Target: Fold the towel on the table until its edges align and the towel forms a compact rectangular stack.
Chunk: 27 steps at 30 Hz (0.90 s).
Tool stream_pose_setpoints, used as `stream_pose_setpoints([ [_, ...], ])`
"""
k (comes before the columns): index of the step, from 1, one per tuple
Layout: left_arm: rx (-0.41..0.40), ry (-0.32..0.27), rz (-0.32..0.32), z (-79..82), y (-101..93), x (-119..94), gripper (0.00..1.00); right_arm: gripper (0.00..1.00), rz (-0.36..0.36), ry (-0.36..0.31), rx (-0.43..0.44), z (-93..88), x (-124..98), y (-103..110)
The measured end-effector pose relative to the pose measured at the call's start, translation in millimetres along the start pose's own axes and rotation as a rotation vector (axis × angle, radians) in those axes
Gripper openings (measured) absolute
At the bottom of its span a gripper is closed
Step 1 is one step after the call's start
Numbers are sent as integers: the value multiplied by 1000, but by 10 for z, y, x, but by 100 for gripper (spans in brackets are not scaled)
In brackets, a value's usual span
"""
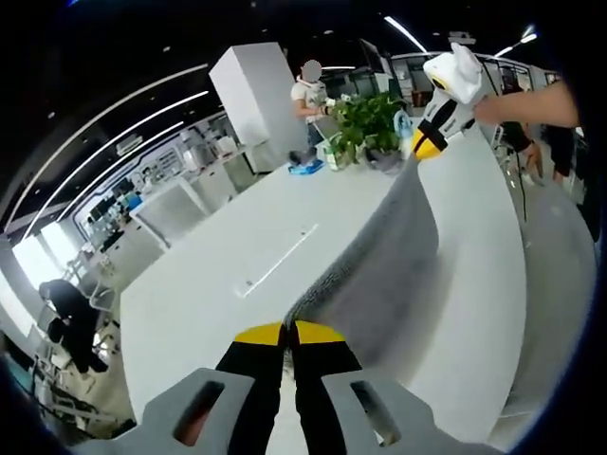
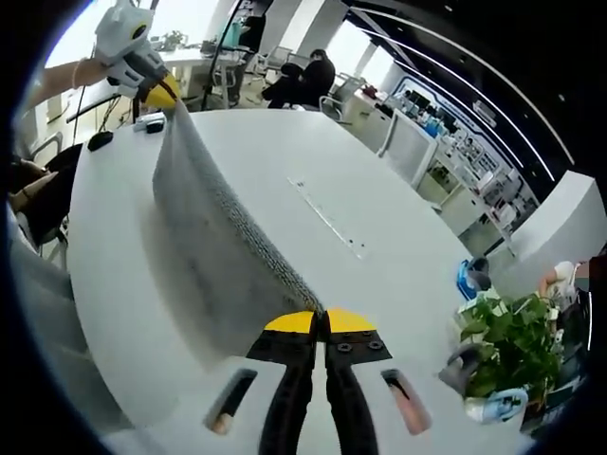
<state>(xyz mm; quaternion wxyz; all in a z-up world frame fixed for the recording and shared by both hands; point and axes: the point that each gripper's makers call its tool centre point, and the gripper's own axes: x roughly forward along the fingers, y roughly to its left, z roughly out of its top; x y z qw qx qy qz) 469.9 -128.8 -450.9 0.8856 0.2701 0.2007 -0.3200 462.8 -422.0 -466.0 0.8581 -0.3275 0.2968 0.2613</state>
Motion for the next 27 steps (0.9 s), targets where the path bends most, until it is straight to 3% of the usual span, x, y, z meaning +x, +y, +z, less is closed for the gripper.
stream_pose_setpoints([
  [12, -65, 45, -21, -233, 32, 347, 3, 0, 23, 47, 3, -104, 343, -10],
  [27, -14, 145, -52, -540, -30, 778, 3, 0, 73, 135, -22, -328, 844, -3],
])
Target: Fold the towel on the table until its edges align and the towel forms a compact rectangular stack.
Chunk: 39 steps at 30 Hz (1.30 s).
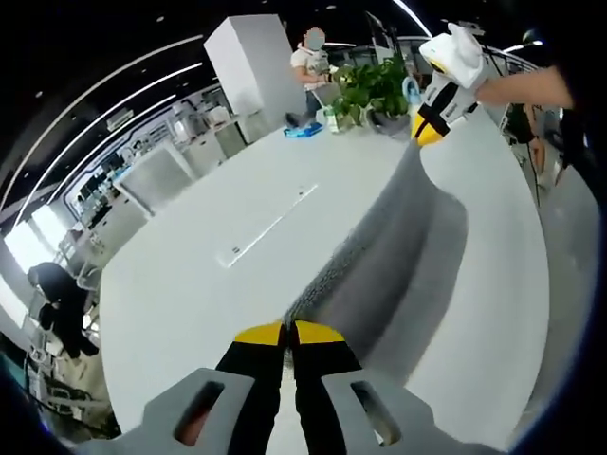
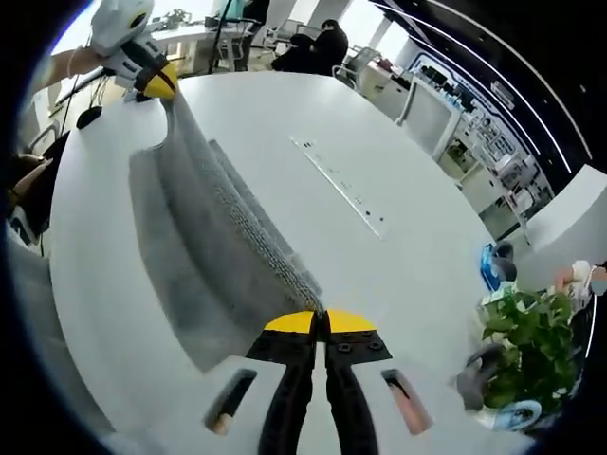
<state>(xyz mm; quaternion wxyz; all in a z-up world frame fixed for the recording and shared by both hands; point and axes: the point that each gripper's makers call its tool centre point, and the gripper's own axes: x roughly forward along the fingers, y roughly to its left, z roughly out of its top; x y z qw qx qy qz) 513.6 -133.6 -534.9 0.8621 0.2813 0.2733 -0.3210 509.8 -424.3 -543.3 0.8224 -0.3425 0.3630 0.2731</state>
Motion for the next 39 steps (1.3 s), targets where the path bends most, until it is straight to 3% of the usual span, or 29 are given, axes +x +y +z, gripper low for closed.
stream_pose_setpoints([
  [16, -44, 71, -17, -229, 111, 541, 3, 0, 52, 71, 54, -156, 592, -4],
  [28, -94, 89, -25, -360, 174, 824, 3, 0, 53, 94, 63, -226, 904, -30],
  [39, -53, 127, -10, -492, 188, 1003, 4, 2, 55, 125, 78, -307, 1062, -18],
])
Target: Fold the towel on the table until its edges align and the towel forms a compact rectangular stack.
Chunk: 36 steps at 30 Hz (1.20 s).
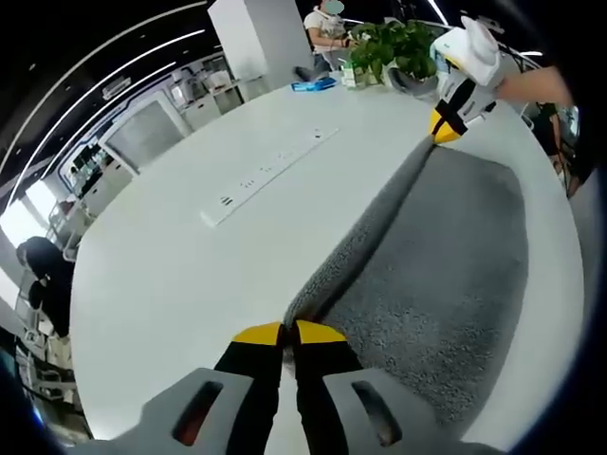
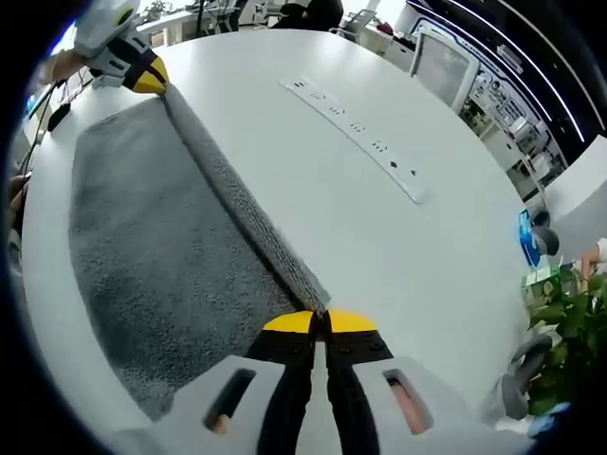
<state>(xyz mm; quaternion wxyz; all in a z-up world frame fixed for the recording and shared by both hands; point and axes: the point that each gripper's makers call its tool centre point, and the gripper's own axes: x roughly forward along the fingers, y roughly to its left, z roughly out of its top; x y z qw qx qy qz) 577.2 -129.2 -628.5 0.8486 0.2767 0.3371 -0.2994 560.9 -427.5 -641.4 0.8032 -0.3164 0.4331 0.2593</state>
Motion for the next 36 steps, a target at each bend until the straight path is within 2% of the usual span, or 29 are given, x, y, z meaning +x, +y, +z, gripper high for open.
stream_pose_setpoints([
  [5, -1, 3, 32, -16, 67, 2, 6, 2, -3, 1, 24, 4, -6, -27],
  [7, 21, -7, 57, 0, 117, -45, 6, 3, -5, -5, 41, 11, -39, -45],
  [10, 3, -28, 65, 41, 158, -141, 7, 5, -9, -8, 57, -11, -74, -98],
  [18, 5, -37, 68, 64, 153, -245, 6, 4, -37, -31, 132, -48, -374, -129],
  [23, 3, -37, 36, 85, 66, -227, 6, 2, -17, -65, 245, -101, -573, 74],
  [24, 2, -38, 31, 93, 49, -223, 6, 1, -20, -77, 292, -115, -605, 140],
  [27, 11, -35, 9, 97, -16, -209, 5, 1, 0, -80, 325, -184, -649, 341],
  [31, 29, -24, -31, 74, -89, -184, 2, 0, 17, -64, 320, -275, -631, 585],
  [36, 25, 15, -86, -37, -192, -144, 1, 0, 37, -44, 363, -362, -606, 856],
])
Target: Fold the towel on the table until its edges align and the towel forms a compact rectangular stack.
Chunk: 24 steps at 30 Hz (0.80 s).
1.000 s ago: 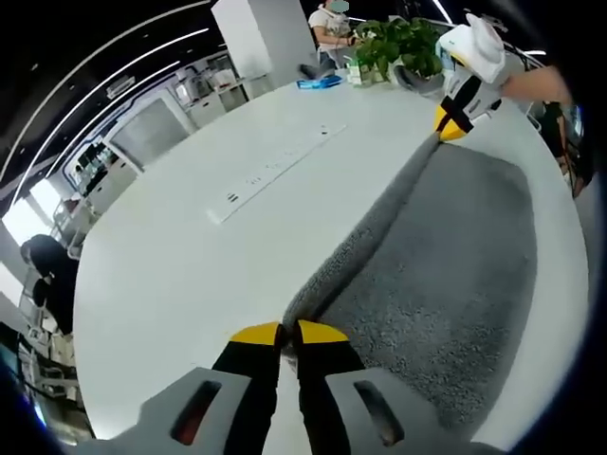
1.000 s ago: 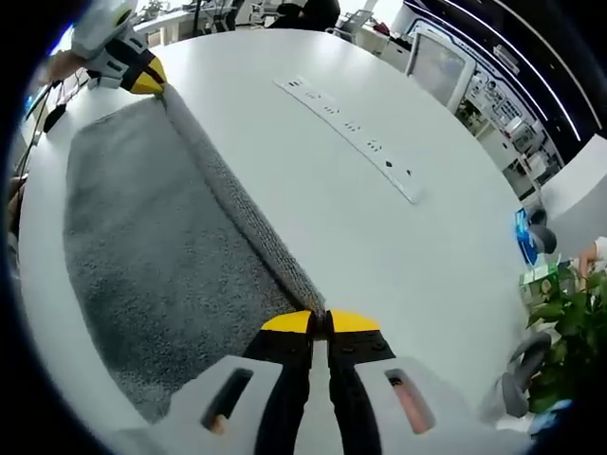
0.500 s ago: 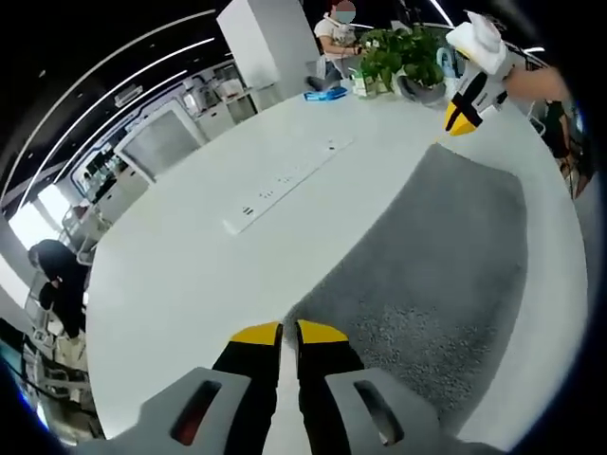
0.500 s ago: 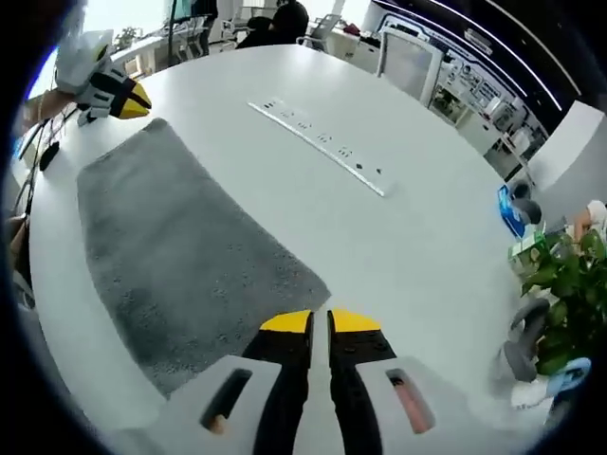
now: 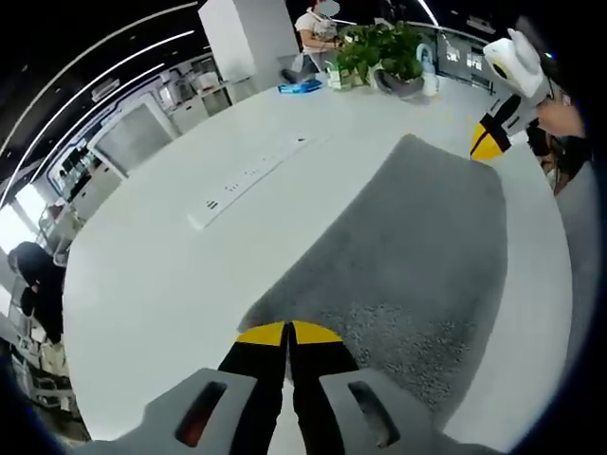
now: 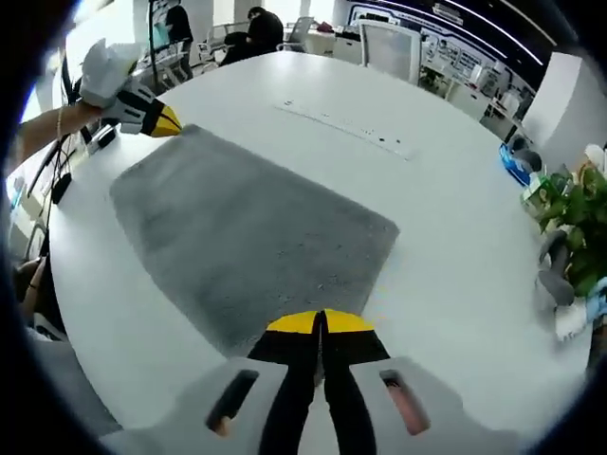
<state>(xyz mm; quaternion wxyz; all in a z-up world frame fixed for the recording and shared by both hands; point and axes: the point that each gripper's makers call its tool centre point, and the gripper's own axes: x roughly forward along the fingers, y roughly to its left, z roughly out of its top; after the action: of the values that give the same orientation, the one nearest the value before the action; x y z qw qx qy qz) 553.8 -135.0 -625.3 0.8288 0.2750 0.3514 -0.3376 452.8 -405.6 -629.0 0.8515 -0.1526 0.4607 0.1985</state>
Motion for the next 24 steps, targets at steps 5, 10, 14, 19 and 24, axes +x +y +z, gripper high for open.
stream_pose_setpoints([
  [5, 20, 29, -10, -71, -35, 23, 1, 0, 22, 16, 15, -94, 55, 144],
  [10, 8, 43, -23, -110, -44, 58, 1, 0, 36, 37, 43, -149, 60, 198],
  [14, 27, 57, -22, -125, -77, 88, 1, 0, 39, 59, 42, -232, 100, 228],
  [19, 56, 66, -32, -142, -131, 118, 1, 0, 32, 77, 66, -273, 126, 210],
  [24, 52, 66, -28, -160, -148, 123, 1, 0, 22, 86, 65, -292, 163, 220],
])
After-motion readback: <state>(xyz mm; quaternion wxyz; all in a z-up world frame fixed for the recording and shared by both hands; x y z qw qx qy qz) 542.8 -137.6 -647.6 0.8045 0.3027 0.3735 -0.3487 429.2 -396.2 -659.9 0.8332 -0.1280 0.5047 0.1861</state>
